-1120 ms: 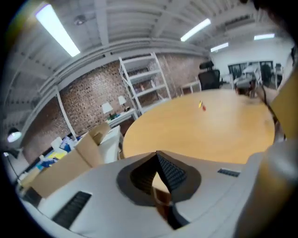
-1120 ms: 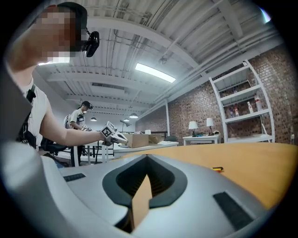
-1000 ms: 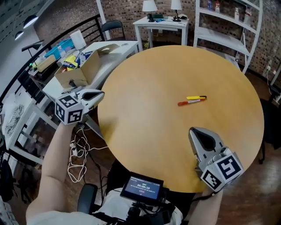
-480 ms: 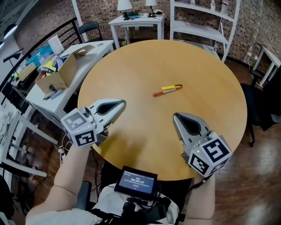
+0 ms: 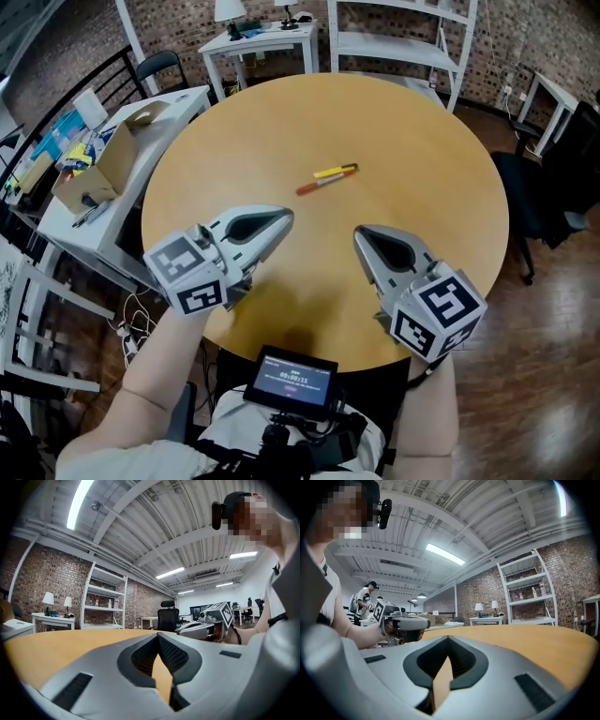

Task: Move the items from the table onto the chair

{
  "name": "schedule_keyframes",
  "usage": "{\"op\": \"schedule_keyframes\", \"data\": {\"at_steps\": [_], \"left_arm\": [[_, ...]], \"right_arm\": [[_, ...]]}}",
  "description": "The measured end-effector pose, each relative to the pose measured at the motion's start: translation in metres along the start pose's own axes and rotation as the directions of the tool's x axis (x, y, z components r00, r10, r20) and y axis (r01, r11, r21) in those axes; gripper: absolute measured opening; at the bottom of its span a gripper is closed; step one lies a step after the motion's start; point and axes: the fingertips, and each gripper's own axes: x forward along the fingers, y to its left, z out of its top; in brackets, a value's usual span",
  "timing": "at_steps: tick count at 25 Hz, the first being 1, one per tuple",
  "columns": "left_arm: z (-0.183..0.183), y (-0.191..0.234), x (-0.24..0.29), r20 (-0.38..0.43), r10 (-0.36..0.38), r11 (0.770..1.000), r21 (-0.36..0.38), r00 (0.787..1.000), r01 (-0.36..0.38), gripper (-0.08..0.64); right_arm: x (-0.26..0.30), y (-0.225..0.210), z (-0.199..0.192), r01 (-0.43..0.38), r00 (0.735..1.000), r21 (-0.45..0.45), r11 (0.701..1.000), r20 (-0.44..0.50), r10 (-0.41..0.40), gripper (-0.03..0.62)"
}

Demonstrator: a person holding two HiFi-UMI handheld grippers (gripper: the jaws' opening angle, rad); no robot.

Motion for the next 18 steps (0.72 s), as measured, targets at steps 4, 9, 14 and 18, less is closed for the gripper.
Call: {"op": "schedule_keyframes", "data": {"at_steps": [4,9,14,18], "left_arm": [[-0.001,-0.009,0.014,-0.001,-0.027,1.000,0.008,1.000,0.027,0.018],[-0.007,-0.016,0.023,-0.019,-0.038,0.999,0.008,0.999,0.038,0.018],[-0.009,-0.016,0.025,-0.023,-0.031,0.999,0.007,0.999,0.031,0.017],[-0.008,-0.018,0.023,-0.026,-0.024,0.999,0.027,0.999,0.025,0.017]], "right_arm": [[-0.001,-0.003,-0.001,0.011,1.000,0.007,1.000,0.001,-0.011,0.008],[-0.005,-0.003,0.002,0.017,1.000,0.005,1.000,-0.001,-0.017,0.008],[-0.009,-0.004,0.005,0.017,1.000,0.008,1.000,0.009,-0.017,0.008],[-0.009,-0.002,0.004,0.013,1.000,0.008,1.000,0.013,-0.013,0.008]]}}
